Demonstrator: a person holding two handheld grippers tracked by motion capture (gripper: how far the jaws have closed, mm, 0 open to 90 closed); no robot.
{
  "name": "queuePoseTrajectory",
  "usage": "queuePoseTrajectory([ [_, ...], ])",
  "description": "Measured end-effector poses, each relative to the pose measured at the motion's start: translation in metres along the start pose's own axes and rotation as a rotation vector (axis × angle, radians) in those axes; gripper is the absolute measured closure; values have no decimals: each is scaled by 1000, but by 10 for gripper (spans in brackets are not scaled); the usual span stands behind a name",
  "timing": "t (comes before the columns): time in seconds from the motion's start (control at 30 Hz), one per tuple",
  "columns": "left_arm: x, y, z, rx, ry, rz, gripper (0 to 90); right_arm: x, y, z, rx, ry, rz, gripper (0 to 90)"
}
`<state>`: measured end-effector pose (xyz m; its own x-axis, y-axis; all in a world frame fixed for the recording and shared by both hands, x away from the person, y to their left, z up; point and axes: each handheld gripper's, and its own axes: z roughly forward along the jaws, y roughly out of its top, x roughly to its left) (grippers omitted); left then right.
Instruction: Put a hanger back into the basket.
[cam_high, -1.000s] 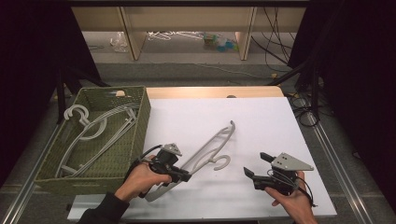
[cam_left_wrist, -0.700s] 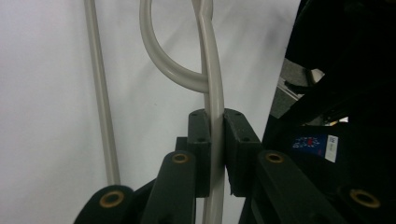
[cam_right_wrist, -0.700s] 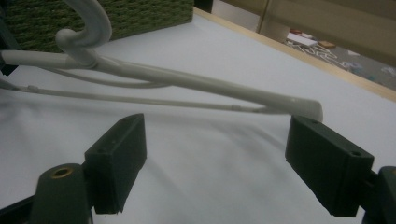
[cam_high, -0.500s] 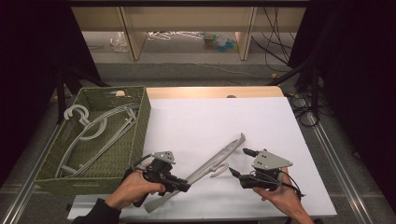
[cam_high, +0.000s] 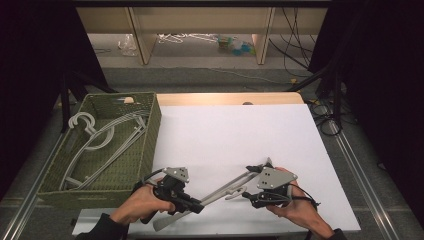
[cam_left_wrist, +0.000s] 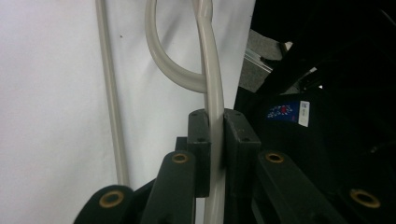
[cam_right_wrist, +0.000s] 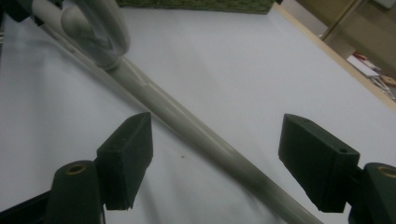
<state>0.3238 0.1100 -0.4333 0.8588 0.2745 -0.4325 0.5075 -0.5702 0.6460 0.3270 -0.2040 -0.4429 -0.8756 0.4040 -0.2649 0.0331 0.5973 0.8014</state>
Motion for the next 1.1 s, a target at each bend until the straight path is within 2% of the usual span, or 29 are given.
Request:
queuePoseTrajectory([
  [0.1,2,0,0,3,-14,31,814,1,0,2,18,34,-19,328],
  [0.17,2,0,1,5,-20,46,813,0,-1,5,44,63,-57,419],
  [0.2,1,0,1,9,-9,31,813,0,-1,7,68,76,-77,445],
  [0.23,2,0,1,30,1,43,812,0,-2,8,73,68,-101,494],
  [0.27,2,0,1,27,9,54,810,-1,-1,8,74,72,-120,554],
  [0.3,2,0,2,19,17,58,808,-3,-1,8,76,85,-127,572],
  [0.33,2,2,1,29,35,61,806,-4,-1,8,81,84,-152,590],
  [0.37,1,2,2,8,42,59,798,-5,0,7,90,93,-192,613],
  [0.4,1,3,2,10,45,78,795,-5,0,7,98,98,-216,625],
  [0.47,-4,6,5,9,83,139,764,-4,1,7,99,110,-253,641],
  [0.5,-8,10,9,23,129,212,738,-4,2,7,95,111,-262,651],
  [0.53,-10,13,11,25,156,247,721,-5,2,7,87,141,-280,664],
  [0.57,-13,17,15,30,181,286,691,-4,2,7,85,150,-285,668],
  [0.63,-18,23,21,43,222,319,660,-4,3,7,89,154,-308,678],
  [0.67,-20,27,23,70,259,358,647,-4,3,7,91,161,-316,682],
  [0.7,-23,30,26,81,275,377,638,-2,4,6,92,157,-312,686],
  [0.83,-29,35,34,107,336,434,646,-4,5,5,80,165,-299,692],
  [0.87,-30,36,36,131,359,462,658,-4,5,5,80,159,-297,692],
  [0.9,-30,37,38,127,374,464,665,-4,5,5,81,158,-294,692],
  [0.93,-30,38,39,134,379,476,667,-4,5,5,81,157,-293,691],
  [0.97,-31,38,41,119,382,467,668,-4,5,5,80,157,-290,691],
  [1.0,-31,39,42,140,380,493,674,-4,5,5,79,156,-287,690],
  [1.03,-32,39,45,120,386,481,680,-4,5,5,82,163,-284,689],
  [1.07,-32,41,45,128,394,502,684,-4,5,5,79,161,-280,689],
  [1.1,-33,42,47,122,392,501,698,-4,5,5,80,160,-279,688],
])
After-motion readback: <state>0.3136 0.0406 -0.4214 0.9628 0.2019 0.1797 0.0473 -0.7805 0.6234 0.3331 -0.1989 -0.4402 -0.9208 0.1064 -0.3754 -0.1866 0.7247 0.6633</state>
